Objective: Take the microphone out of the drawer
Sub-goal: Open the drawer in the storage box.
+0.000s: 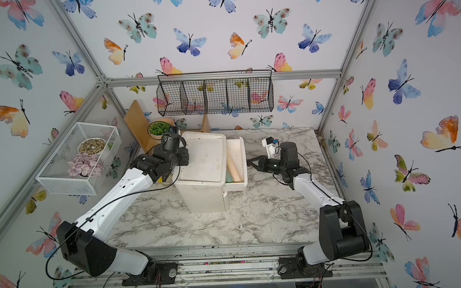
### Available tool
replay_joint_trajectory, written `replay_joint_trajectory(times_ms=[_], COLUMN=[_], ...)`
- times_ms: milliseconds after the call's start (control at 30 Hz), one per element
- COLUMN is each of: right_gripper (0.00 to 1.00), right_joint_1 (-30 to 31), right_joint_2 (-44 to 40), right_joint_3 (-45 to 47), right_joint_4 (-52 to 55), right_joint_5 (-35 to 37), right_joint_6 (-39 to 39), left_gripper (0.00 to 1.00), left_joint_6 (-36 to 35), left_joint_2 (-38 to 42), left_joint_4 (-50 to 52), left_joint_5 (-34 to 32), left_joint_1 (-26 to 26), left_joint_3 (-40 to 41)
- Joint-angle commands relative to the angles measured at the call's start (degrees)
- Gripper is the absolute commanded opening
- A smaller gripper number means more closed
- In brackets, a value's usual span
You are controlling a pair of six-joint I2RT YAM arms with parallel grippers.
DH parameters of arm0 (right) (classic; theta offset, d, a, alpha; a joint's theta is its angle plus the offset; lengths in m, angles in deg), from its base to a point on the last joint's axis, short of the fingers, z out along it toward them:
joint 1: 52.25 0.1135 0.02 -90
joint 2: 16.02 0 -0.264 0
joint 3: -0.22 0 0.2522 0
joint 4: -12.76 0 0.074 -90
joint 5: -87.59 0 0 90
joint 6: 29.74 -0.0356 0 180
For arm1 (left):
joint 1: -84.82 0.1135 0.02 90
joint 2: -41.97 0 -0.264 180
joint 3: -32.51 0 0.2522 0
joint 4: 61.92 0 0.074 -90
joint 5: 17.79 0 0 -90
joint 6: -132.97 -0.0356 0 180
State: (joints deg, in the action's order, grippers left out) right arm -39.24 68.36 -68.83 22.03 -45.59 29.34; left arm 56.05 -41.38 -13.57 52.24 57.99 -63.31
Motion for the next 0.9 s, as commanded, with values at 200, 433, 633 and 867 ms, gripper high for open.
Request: replay_joint_trajectory(times_ms=[200,433,633,867], right_gripper=[0.02,0.02,0.02,0.02], right_joint_1=[-2.0,-2.0,-2.0,-2.1], right_joint_2=[-0.4,-2.1,-3.2,-3.3], right_joint_3=[-0.1,-0.4,-0.3,-0.3], right_joint_4=[12.2,14.2,15.4,15.5], right_joint_5=[19.0,24.7,29.4,31.5], right_joint_6=[4.1,3.3,2.0,0.6], left_gripper=[0.12,0.12,0.12,0.13], left_joint_6=[-4.7,-4.7,-4.6,-4.2], left_joint_2=[-0.4,-0.3,0.0,0.0], left_joint_4=[-1.4,-1.5,-1.5,-1.5], left_joint_5=[-6.5,-6.9,-7.0,-7.1], left_joint_1=[1.1,1.1,1.1,1.1], left_joint_3=[1.3,1.7,1.9,2.1])
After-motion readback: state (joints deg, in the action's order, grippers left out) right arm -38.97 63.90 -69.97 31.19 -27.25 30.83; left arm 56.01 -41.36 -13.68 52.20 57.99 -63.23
